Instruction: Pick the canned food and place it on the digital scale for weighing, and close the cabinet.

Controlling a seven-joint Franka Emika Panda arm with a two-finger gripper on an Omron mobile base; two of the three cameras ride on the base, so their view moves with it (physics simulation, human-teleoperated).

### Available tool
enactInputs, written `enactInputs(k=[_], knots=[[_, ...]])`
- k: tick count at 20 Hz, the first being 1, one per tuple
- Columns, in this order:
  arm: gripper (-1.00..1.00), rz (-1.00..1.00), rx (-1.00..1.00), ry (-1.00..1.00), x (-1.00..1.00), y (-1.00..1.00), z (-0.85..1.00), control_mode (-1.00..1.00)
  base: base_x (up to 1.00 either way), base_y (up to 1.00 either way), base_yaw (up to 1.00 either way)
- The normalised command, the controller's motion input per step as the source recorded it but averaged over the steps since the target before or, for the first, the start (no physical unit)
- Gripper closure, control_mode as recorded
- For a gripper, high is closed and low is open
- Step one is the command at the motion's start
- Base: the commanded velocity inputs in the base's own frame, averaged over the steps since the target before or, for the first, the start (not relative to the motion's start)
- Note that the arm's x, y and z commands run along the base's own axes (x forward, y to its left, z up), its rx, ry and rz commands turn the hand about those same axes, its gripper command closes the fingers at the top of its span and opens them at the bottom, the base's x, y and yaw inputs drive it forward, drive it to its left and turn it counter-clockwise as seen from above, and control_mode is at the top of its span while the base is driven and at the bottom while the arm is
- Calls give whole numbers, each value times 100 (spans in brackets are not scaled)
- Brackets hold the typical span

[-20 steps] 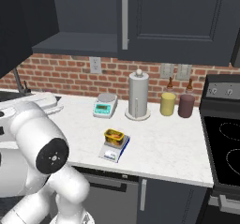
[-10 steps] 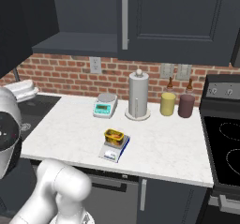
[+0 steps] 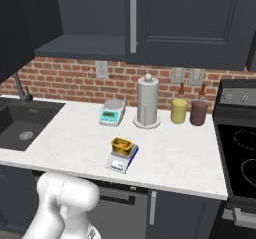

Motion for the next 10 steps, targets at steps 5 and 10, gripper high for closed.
enactInputs(k=[5, 10], knots=[[-100, -36, 0, -39, -55, 93, -51, -100, 0, 0, 0], [-100, -43, 0, -38, -100, 47, -17, -100, 0, 0, 0]])
